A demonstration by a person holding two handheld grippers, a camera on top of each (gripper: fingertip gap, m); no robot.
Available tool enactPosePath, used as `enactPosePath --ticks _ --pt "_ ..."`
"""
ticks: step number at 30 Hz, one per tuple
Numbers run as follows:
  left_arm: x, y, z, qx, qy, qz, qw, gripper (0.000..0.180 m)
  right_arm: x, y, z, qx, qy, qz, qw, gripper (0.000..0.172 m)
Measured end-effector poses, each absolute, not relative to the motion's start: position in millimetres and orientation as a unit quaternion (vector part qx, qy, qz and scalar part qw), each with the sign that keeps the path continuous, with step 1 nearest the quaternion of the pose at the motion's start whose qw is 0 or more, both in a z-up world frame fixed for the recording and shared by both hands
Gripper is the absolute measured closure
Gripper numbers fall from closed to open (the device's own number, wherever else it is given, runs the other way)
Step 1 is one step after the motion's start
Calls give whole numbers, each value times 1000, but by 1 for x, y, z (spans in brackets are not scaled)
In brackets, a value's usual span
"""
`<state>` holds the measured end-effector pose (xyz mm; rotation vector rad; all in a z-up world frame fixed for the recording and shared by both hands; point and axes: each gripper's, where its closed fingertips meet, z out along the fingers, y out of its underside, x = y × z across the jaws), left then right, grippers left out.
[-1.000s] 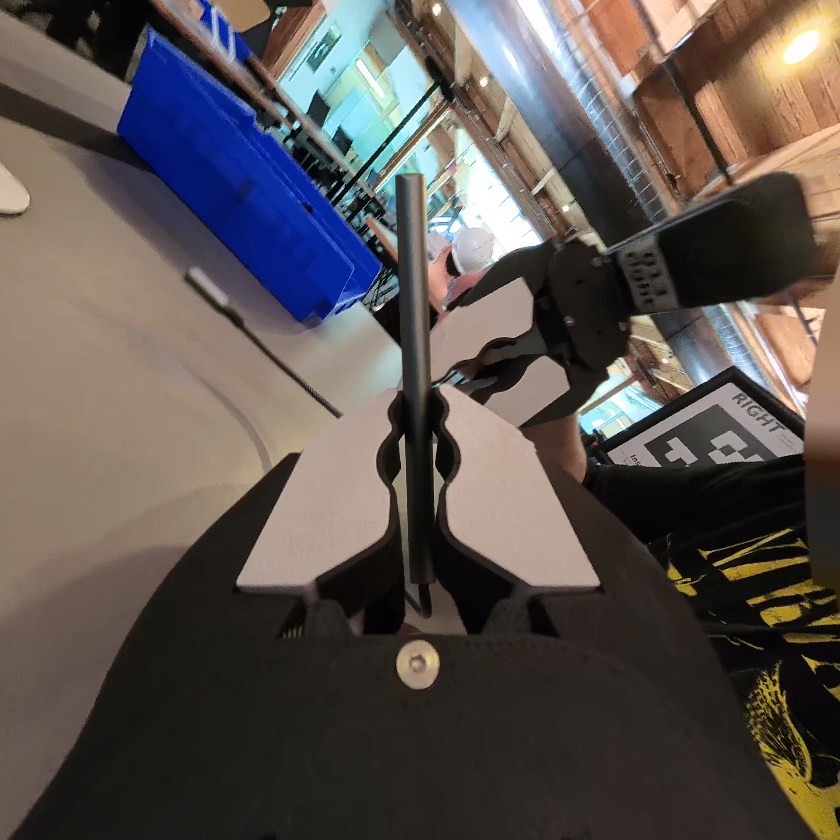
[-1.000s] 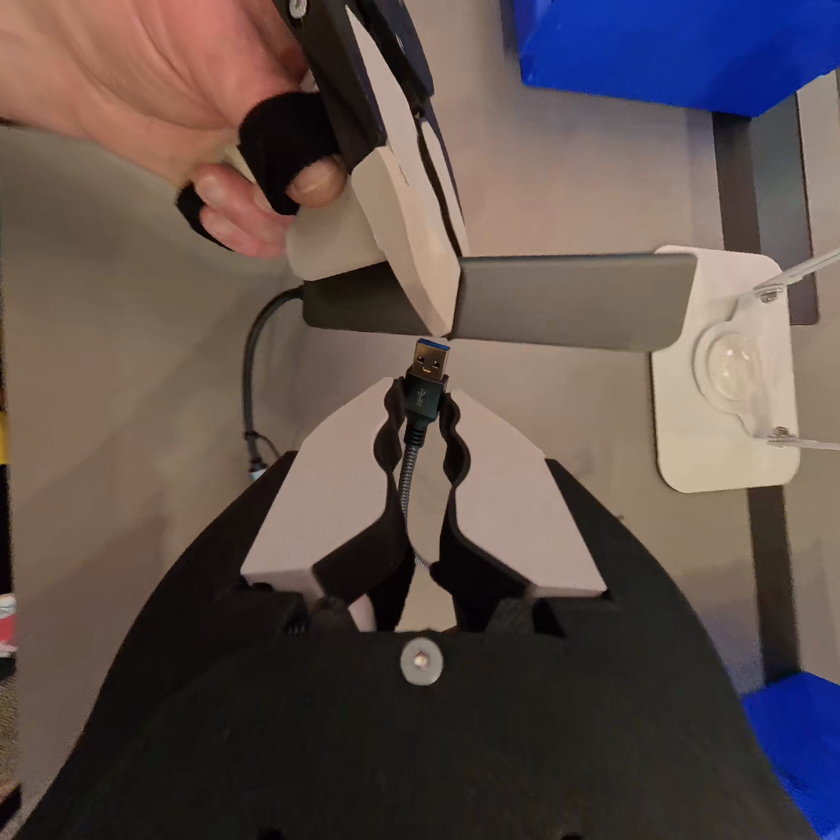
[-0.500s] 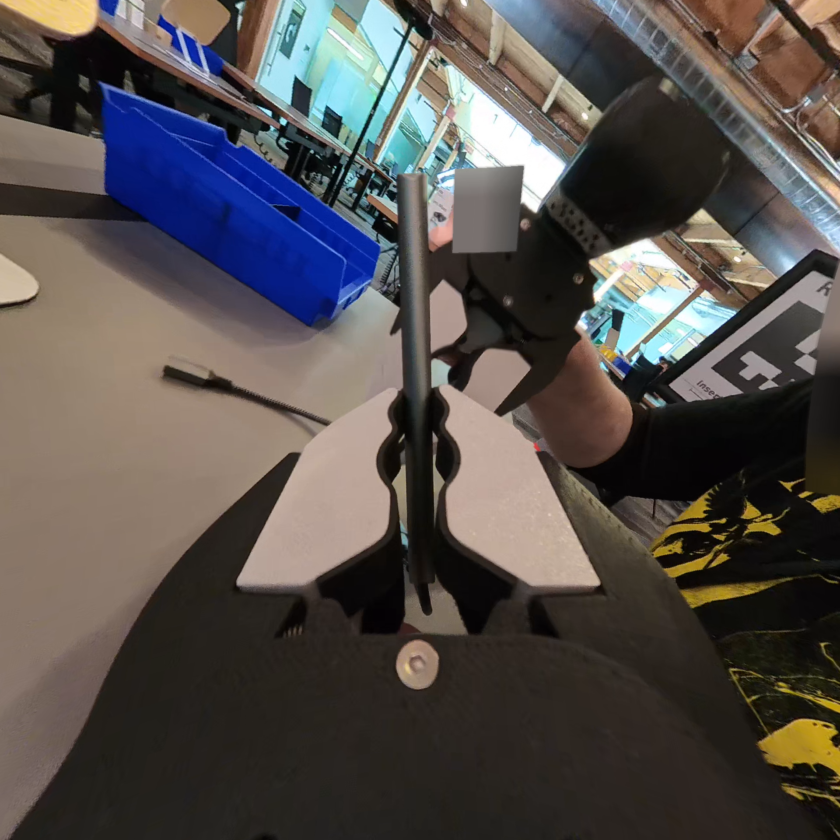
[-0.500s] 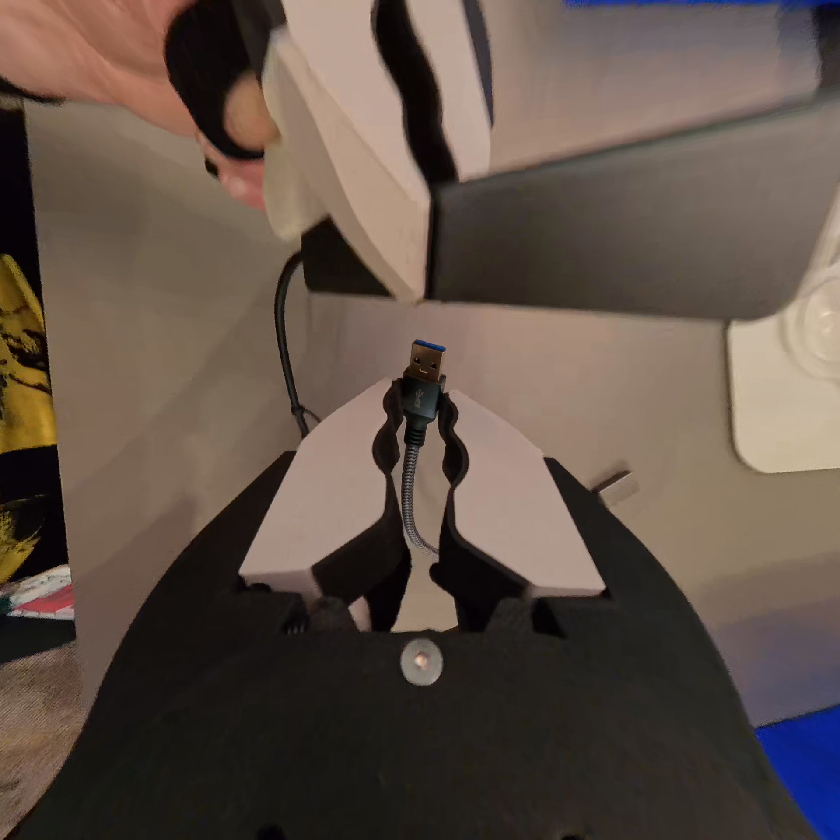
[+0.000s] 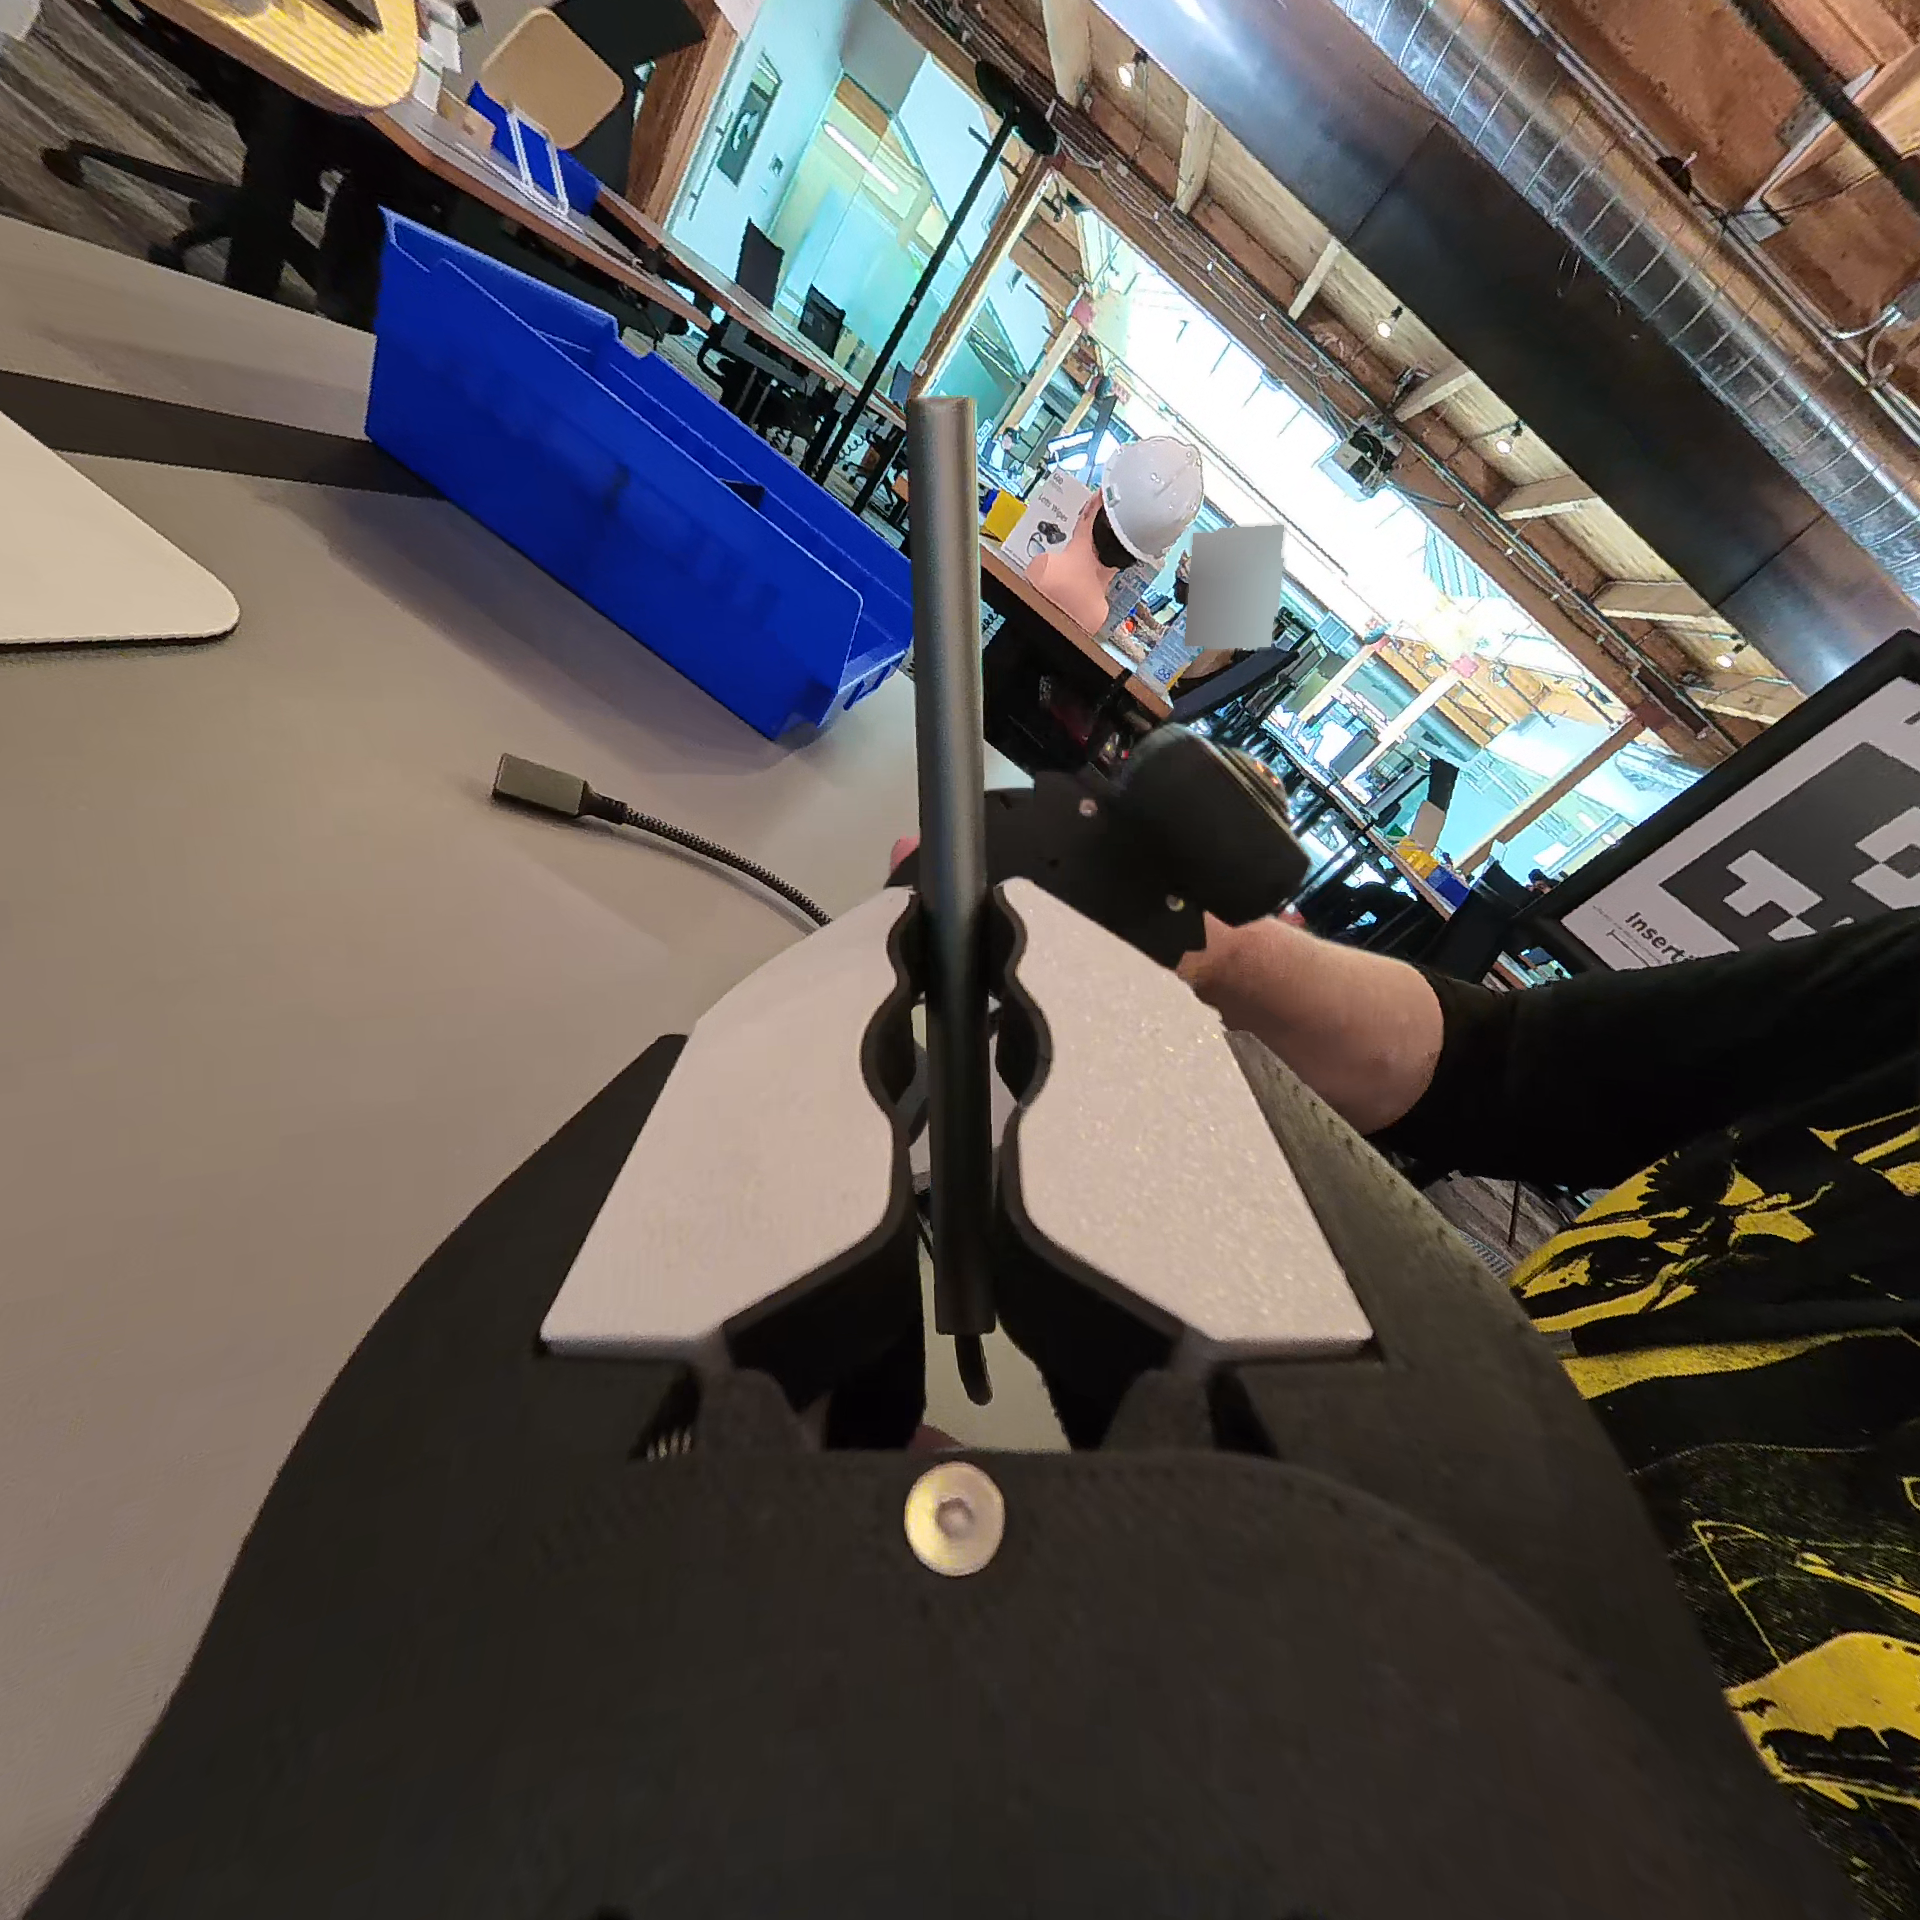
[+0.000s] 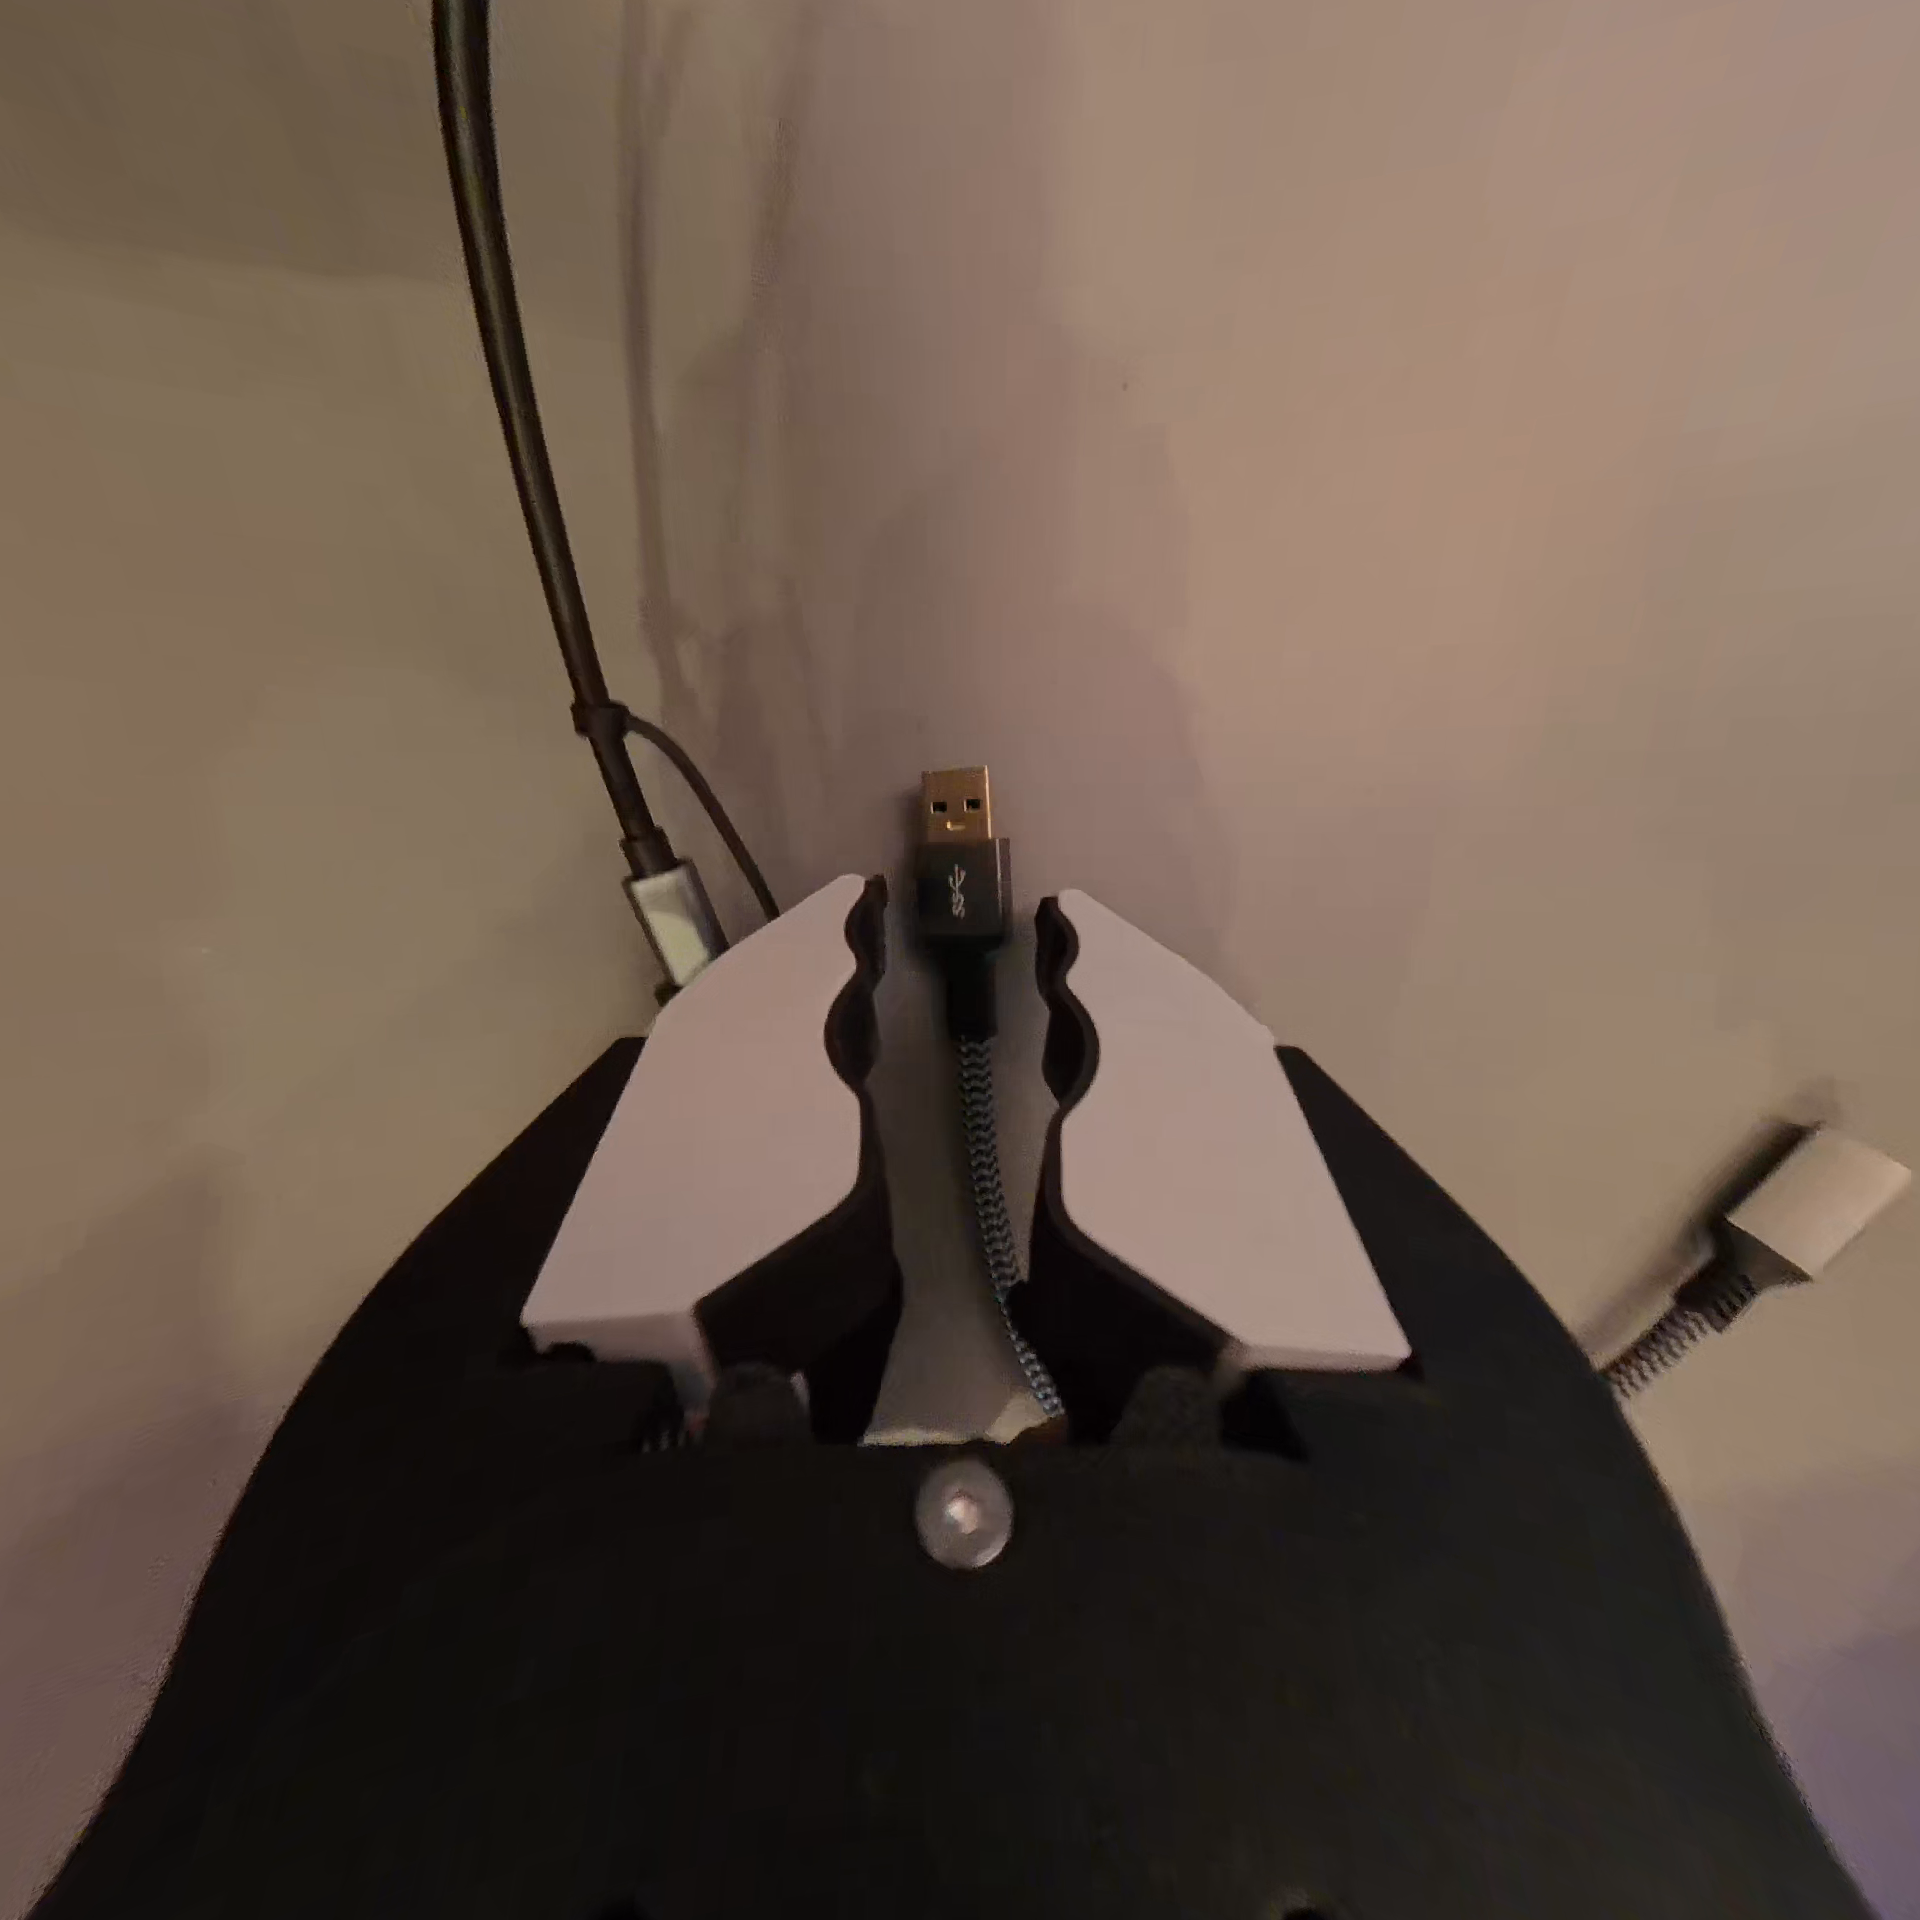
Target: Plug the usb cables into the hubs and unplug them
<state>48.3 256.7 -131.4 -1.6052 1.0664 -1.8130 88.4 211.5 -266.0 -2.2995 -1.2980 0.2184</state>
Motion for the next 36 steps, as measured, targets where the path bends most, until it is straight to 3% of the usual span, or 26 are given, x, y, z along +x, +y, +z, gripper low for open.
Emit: enactPosePath --ticks 7,10,25,30,36 --pt "48 256 -132 -585 389 -668 246 169 84 207 -263 -801 -509 12 316 143" --pt "46 255 -132 -584 389 -668 247 170 85 210 -263 -787 -515 -16 340 152" --pt "38 256 -129 -575 386 -675 256 169 86 212 -265 -769 -526 -38 363 156" --pt "37 258 -131 -573 382 -680 253 170 86 211 -267 -814 -483 54 317 157" --pt "35 261 -133 -571 379 -684 249 170 76 206 -249 -843 -389 275 248 157"
